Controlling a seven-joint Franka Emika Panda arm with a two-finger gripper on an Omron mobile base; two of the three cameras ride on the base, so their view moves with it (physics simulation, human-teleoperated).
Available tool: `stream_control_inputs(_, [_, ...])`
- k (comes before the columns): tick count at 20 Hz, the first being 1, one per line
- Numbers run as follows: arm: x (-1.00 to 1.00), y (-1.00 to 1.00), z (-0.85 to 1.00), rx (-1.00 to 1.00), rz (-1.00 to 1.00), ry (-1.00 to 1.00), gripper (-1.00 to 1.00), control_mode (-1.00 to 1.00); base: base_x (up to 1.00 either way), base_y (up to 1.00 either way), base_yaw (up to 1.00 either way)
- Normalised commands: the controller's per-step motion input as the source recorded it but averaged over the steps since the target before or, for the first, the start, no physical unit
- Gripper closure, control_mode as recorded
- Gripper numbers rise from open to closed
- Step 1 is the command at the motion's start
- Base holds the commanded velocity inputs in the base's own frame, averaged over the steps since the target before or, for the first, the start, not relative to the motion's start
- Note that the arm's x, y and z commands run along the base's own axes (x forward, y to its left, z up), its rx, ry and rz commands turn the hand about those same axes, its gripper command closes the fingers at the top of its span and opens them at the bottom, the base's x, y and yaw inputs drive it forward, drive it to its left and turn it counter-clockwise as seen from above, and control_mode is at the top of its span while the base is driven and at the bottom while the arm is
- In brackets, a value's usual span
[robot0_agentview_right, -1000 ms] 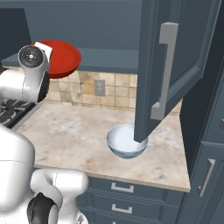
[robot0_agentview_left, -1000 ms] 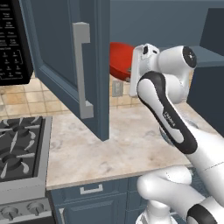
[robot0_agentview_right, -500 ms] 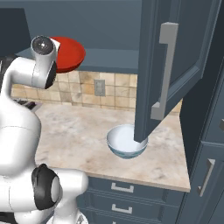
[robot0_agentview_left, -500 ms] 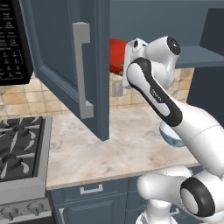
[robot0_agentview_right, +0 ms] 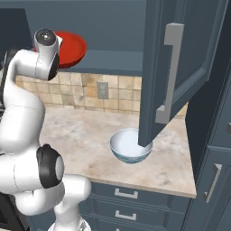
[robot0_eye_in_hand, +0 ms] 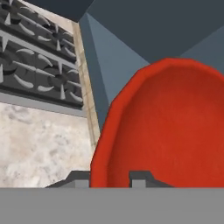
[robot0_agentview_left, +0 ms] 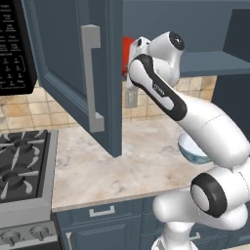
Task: Open the cabinet. Pick the bowls from the counter and place them in the cabinet. Then close the cabinet.
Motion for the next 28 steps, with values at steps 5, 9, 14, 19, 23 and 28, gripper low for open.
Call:
stream_control_inputs(5, [0.50, 0.15, 0.00, 0.00, 0.00, 0.08, 1.00, -1.00, 0.00, 0.00, 0.00])
stream_control_inputs(9, [0.50, 0.16, 0.00, 0.00, 0.00, 0.09, 1.00, -1.00, 0.00, 0.00, 0.00])
stream_control_inputs(14, [0.46, 0.14, -0.15, -0.01, 0.00, 0.04, 1.00, -1.00, 0.00, 0.00, 0.00])
stream_control_inputs(19, [0.39, 0.02, -0.31, 0.00, 0.00, 0.00, 1.00, -1.00, 0.00, 0.00, 0.00])
stream_control_inputs(23, [0.34, 0.00, -0.31, 0.00, 0.00, 0.00, 1.00, -1.00, 0.00, 0.00, 0.00])
stream_control_inputs(28, [0.20, 0.07, -0.27, 0.00, 0.00, 0.00, 1.00, -1.00, 0.00, 0.00, 0.00])
